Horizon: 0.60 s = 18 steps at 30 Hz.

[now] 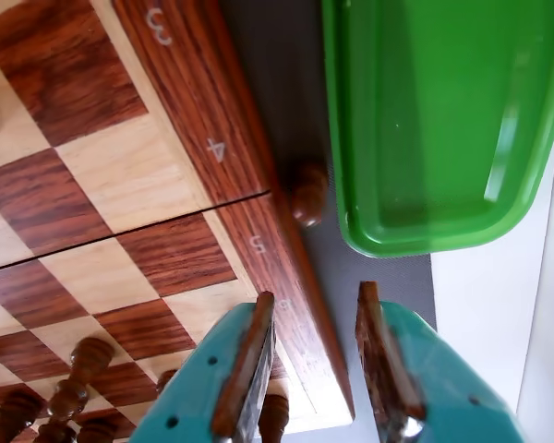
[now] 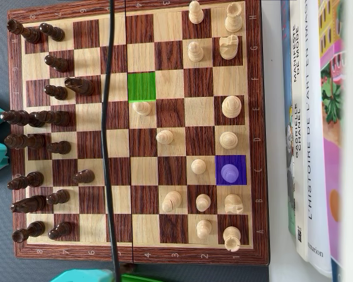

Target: Play chess

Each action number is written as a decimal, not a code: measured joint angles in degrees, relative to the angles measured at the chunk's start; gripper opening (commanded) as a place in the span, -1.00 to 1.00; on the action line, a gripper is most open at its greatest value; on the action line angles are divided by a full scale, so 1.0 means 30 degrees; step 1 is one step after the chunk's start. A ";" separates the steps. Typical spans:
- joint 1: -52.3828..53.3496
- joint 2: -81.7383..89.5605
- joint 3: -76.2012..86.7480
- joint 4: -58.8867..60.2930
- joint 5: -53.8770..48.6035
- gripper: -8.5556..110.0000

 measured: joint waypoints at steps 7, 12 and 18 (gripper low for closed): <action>-0.2197 0.3252 -0.0029 0.0000 0.0059 -0.62; -0.4746 0.6094 0.0908 0.0000 0.1758 -0.62; -0.7910 0.9141 0.4131 0.0000 0.3896 -0.62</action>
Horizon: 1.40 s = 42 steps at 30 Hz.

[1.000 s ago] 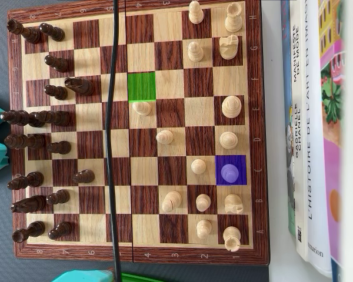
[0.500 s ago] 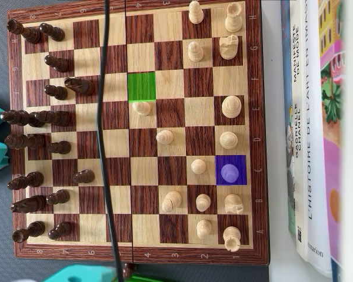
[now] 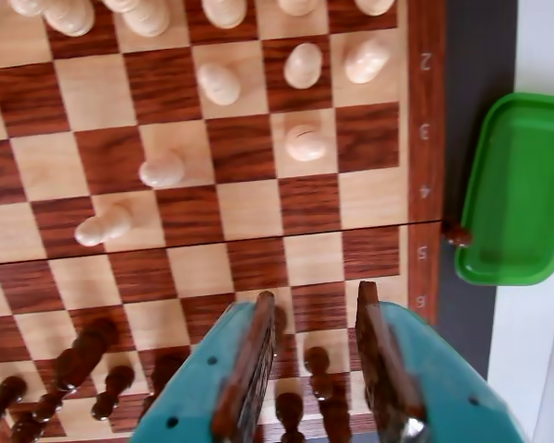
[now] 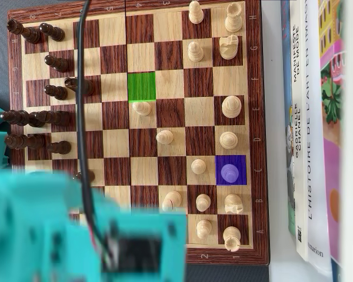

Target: Play chess

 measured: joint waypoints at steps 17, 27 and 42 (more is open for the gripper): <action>-0.3896 -0.0352 0.0557 -0.0996 0.2168 -0.62; -0.4102 -0.4219 -0.1787 -0.1963 0.2402 -0.62; -0.3369 -1.0195 -0.7617 -0.1963 0.2402 -0.62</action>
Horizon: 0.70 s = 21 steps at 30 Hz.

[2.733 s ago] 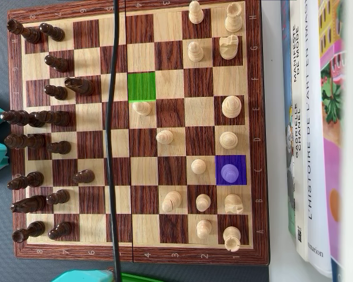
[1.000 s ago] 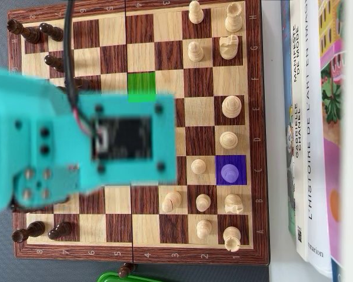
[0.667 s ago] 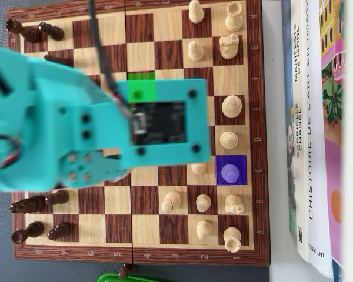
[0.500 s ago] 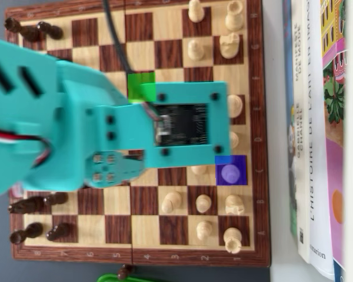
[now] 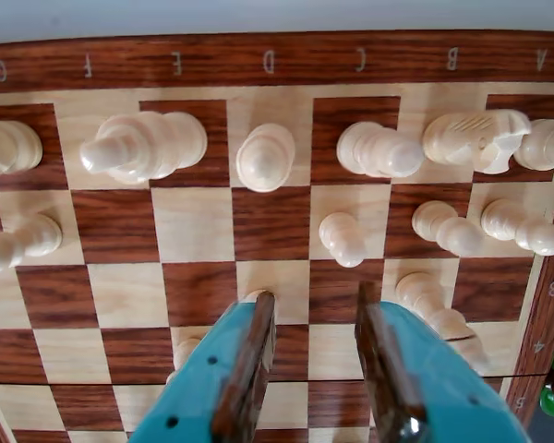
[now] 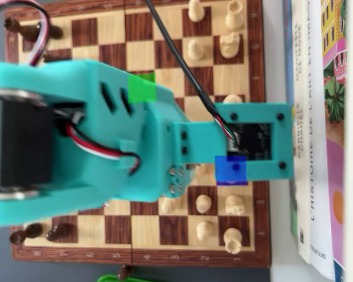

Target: Play chess

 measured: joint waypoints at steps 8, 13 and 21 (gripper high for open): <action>0.0820 -0.1318 -0.2256 0.0000 -0.0029 -0.62; 0.0937 -0.1963 -0.3047 0.0000 -0.0029 -0.62; 0.0937 -0.2959 -0.3984 0.0000 -0.0029 -0.62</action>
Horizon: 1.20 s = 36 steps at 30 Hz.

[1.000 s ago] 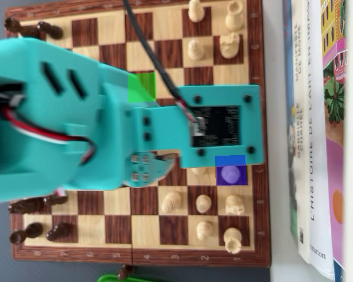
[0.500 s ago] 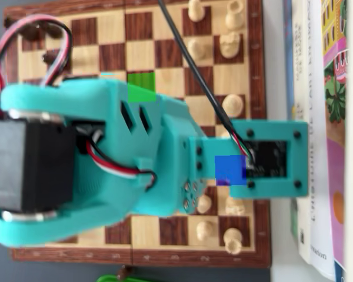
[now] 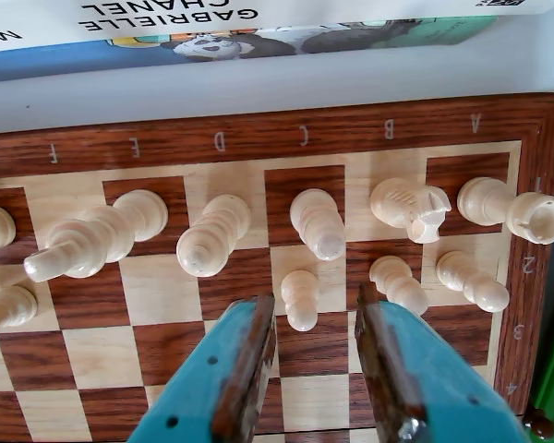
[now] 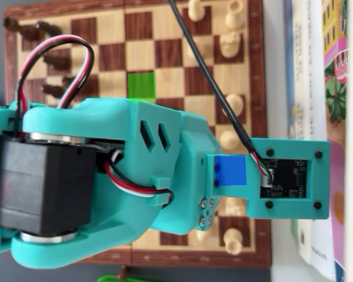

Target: Play chess

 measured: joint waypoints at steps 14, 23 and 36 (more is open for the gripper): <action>0.0117 -0.0732 -0.0615 0.0000 0.0029 -0.62; 0.0117 -0.1699 -0.1553 0.0000 0.0029 -0.62; 0.0176 -0.2256 -0.1611 -0.0352 0.0029 -0.62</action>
